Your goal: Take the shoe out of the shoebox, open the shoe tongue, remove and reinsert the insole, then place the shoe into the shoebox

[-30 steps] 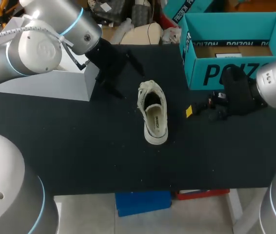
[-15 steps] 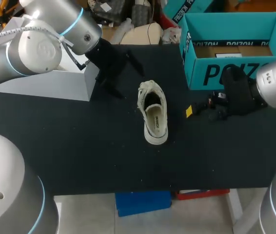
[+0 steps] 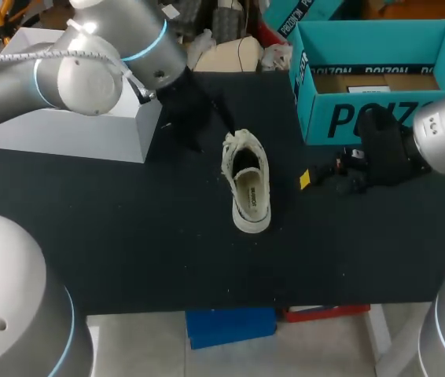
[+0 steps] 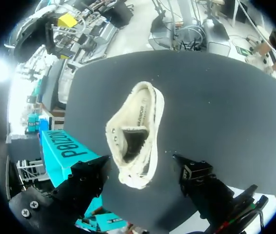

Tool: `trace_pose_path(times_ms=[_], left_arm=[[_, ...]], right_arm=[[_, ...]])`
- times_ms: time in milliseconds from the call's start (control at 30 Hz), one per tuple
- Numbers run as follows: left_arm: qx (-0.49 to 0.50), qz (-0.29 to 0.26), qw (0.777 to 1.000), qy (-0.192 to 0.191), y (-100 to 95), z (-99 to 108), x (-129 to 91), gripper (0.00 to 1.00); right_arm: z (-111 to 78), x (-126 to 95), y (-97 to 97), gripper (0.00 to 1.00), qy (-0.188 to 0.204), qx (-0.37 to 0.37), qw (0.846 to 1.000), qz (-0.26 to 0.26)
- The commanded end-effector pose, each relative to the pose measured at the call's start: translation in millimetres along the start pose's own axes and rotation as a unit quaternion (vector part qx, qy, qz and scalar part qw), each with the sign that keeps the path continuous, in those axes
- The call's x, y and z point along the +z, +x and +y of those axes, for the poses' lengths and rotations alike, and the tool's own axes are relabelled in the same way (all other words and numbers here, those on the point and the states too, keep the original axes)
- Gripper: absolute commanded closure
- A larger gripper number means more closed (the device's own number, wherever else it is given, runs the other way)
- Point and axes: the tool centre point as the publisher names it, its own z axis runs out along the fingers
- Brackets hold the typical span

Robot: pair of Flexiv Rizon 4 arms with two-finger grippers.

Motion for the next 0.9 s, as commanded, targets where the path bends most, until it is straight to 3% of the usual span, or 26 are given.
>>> trace_pose_path(times_ms=[33,133,167,233,900], left_arm=[[0.069,0.062,0.996,-0.006,-5.7,11.9,27.5,0.28],[0.071,0.077,0.994,-0.004,-4.6,16.3,39.1,0.31],[0.074,0.081,0.994,-0.006,-4.3,16.9,43.9,0.45],[0.073,0.086,0.994,0.004,-3.8,15.9,48.5,0.51],[0.074,0.102,0.99,0.059,8.1,-1.7,81.8,0.51]], right_arm=[[0.0,-0.1,0.6,0.0,0.0,0.0,1.0,-0.001],[0.0,-0.1,0.6,0.0,0.0,0.0,1.0,-0.001],[0.0,-0.1,0.6,0.0,0.0,0.0,1.0,-0.001],[0.0,-0.1,0.6,0.0,0.0,0.0,1.0,-0.001],[0.0,-0.1,0.6,0.0,0.0,0.0,1.0,-0.001]])
